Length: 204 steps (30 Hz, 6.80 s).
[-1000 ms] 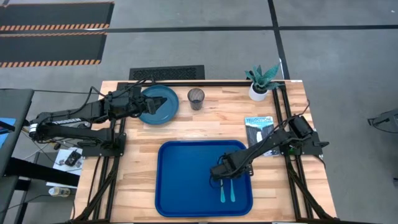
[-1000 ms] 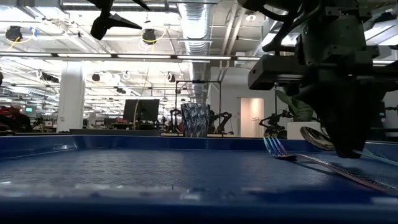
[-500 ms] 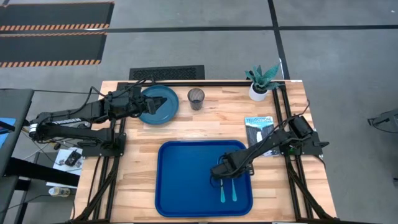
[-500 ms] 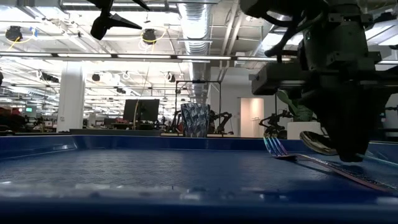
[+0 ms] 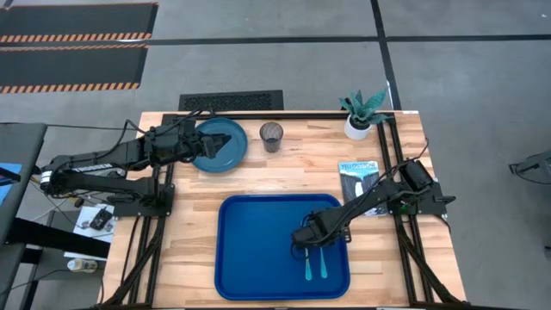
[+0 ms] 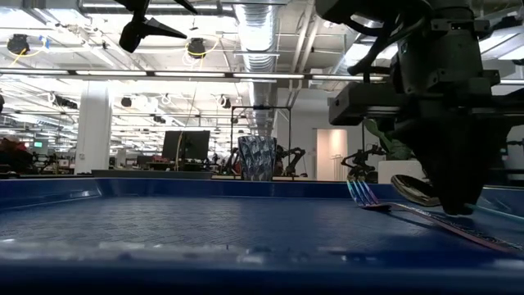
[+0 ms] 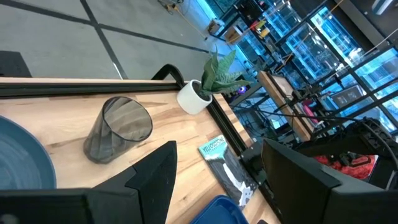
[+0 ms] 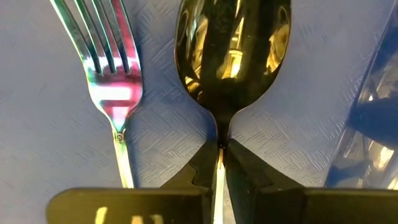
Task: Pick and place plate/cup/fork/spoon on tray
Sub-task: Put the blue spoon on the blue tray to the right of the purple fork, then put the blue cup to the top left of the blue tray
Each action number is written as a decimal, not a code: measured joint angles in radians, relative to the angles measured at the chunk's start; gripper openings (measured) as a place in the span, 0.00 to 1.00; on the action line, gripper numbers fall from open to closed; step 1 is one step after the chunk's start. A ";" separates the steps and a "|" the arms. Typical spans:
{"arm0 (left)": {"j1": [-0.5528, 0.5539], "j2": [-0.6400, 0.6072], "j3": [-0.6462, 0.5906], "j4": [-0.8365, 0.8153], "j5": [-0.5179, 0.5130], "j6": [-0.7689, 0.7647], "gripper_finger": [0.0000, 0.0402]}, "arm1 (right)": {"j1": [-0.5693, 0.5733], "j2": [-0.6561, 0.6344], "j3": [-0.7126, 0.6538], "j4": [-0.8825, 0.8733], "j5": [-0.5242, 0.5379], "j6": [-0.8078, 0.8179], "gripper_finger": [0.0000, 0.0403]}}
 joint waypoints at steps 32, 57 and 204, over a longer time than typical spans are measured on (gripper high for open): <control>0.000 0.000 0.000 0.000 0.000 0.000 0.55 | -0.002 0.000 0.001 0.003 0.041 -0.008 0.13; 0.000 0.000 0.000 0.000 0.000 0.006 0.55 | -0.002 0.000 0.001 0.019 0.040 -0.013 0.13; 0.289 -0.244 0.000 -0.673 -0.115 -0.105 0.55 | -0.393 0.230 0.872 -0.078 0.070 -2.426 0.05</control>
